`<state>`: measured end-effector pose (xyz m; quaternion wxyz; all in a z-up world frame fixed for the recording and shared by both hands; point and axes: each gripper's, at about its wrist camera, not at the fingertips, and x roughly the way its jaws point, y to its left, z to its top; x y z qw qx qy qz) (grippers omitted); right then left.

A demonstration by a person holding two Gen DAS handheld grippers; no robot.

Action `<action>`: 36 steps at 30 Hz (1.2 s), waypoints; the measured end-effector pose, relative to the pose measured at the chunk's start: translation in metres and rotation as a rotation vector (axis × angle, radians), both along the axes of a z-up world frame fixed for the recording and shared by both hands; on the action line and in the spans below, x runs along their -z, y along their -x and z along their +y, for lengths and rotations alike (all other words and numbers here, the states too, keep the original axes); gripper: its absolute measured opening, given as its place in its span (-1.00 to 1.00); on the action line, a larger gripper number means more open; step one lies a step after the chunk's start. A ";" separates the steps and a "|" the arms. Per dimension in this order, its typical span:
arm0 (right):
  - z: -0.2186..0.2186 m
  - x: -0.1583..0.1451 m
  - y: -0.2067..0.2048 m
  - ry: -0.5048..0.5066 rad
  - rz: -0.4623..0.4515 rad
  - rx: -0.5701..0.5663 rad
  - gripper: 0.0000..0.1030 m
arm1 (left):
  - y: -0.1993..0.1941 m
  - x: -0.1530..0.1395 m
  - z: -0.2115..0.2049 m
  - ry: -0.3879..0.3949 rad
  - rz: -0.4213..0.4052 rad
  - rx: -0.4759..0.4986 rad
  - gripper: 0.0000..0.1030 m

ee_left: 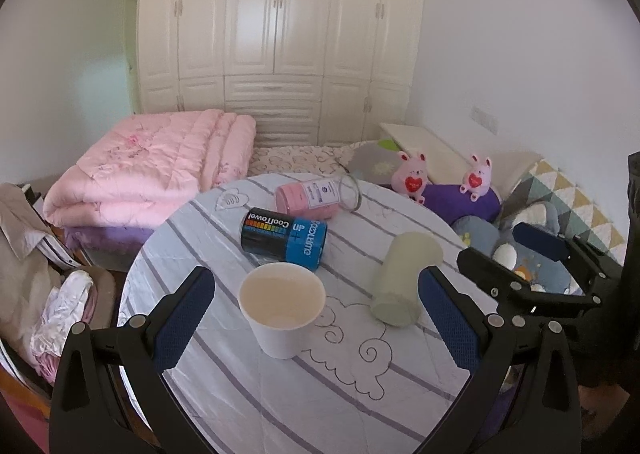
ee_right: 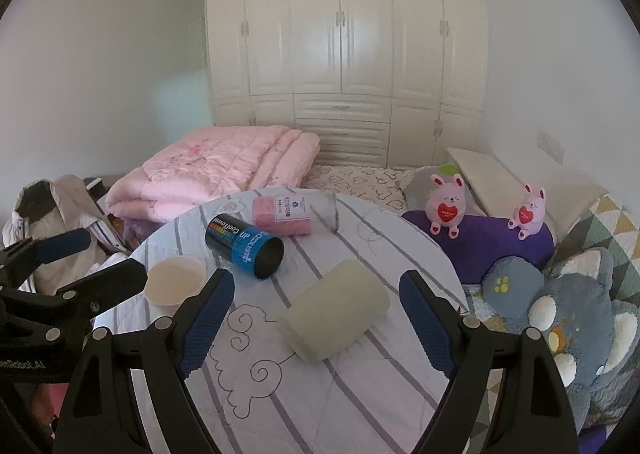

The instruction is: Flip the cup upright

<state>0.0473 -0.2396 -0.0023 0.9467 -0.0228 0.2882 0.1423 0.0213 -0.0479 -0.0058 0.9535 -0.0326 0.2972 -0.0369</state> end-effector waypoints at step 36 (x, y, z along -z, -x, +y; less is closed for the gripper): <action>0.015 0.008 -0.006 0.019 0.034 -0.016 0.66 | 0.004 -0.004 0.006 -0.042 -0.102 -0.003 1.00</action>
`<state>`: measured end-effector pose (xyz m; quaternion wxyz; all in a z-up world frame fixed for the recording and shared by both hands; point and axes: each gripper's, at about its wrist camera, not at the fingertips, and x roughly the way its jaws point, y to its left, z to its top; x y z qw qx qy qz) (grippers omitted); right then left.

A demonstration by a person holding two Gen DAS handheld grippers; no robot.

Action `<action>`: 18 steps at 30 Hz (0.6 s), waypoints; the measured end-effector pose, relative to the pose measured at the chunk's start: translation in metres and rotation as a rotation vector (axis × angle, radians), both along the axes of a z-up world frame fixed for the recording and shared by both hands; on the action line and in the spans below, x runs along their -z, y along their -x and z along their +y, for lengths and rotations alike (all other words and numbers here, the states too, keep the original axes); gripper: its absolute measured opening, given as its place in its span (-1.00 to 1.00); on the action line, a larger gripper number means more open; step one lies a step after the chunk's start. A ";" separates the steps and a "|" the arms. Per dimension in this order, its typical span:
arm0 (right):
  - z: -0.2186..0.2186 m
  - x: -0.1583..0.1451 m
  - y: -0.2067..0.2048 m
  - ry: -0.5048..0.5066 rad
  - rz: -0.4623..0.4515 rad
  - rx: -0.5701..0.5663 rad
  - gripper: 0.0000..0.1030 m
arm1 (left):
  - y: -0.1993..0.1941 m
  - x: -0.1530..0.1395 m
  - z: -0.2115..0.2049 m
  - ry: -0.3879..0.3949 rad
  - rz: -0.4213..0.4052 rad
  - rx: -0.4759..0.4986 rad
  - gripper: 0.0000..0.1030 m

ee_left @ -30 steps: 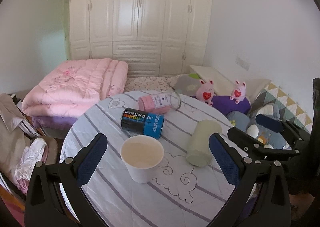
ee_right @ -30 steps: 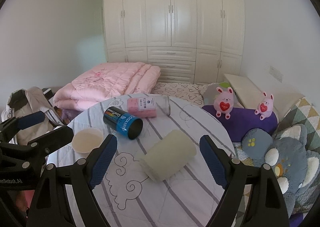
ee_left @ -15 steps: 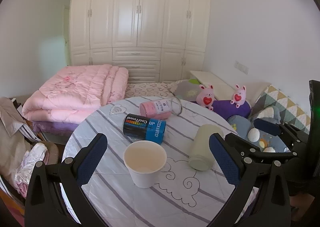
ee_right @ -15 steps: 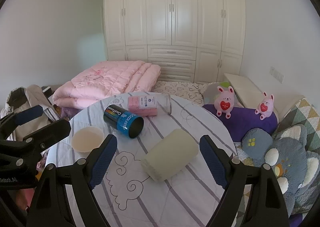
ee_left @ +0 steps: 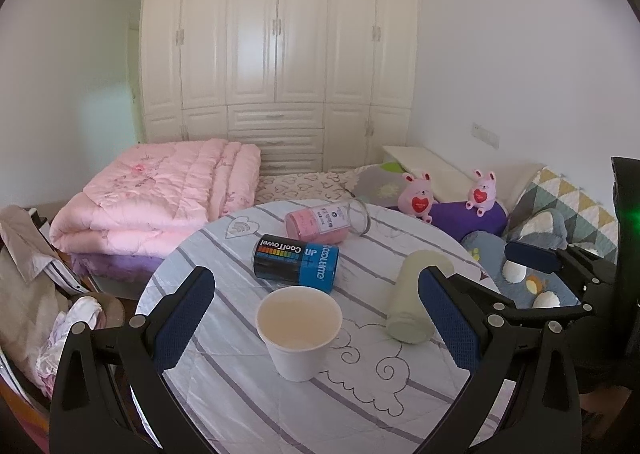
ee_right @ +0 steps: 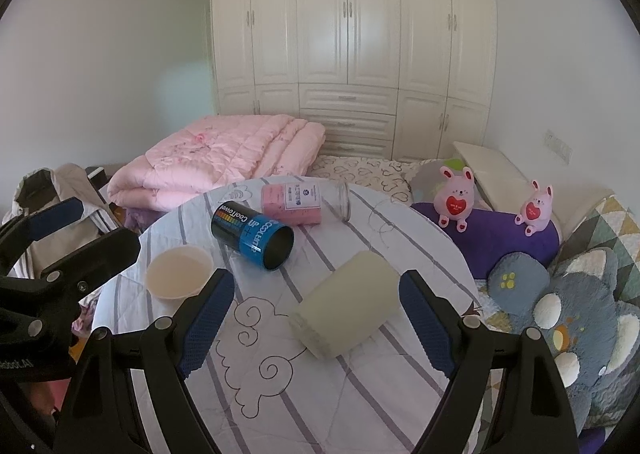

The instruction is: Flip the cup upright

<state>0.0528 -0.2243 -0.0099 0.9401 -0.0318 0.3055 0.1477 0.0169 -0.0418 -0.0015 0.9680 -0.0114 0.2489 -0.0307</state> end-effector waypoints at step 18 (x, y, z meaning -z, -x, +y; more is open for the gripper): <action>0.005 0.005 -0.001 -0.002 0.021 -0.011 0.66 | 0.001 0.002 0.000 -0.031 -0.019 -0.007 1.00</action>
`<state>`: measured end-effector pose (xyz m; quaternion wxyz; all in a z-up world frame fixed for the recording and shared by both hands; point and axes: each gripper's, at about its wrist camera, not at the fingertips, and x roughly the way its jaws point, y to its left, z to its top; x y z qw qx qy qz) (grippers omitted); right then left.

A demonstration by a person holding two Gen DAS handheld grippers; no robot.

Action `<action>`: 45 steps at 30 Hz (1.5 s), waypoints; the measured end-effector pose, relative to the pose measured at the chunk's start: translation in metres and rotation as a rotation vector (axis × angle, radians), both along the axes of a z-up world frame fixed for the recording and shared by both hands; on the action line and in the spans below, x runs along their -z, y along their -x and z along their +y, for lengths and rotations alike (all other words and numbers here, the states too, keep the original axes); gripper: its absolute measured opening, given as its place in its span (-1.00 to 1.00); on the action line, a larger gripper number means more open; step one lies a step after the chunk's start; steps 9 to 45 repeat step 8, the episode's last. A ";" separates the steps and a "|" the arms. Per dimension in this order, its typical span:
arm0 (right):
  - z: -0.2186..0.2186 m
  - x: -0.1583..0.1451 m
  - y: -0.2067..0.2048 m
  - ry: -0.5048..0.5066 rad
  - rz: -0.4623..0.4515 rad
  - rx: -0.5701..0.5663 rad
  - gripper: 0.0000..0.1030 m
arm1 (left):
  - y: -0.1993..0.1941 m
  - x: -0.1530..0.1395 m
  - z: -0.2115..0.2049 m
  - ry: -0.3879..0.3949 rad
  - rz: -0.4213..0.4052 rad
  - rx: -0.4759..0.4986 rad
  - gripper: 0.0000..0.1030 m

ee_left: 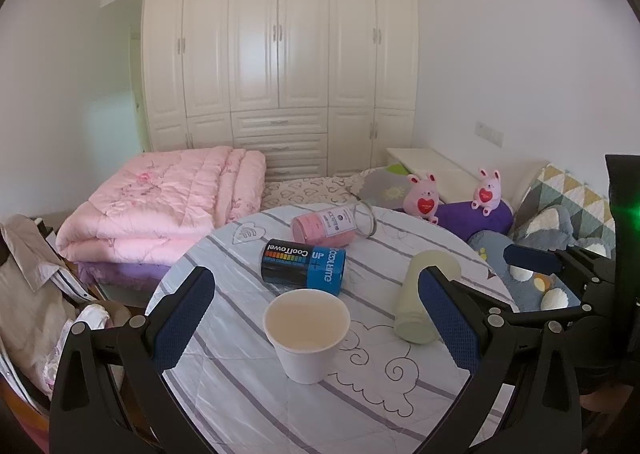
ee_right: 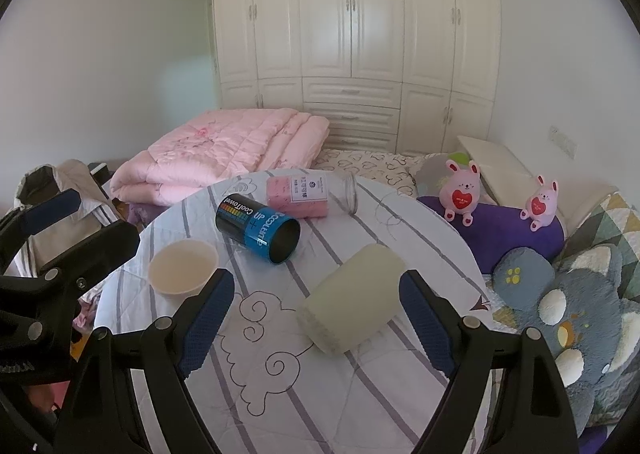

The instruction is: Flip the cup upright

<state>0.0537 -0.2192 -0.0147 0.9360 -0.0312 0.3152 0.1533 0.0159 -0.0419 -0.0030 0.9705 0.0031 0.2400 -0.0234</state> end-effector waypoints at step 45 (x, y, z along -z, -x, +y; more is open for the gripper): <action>0.001 0.002 0.000 -0.001 0.009 -0.002 0.66 | 0.000 0.001 0.001 -0.003 0.010 0.004 1.00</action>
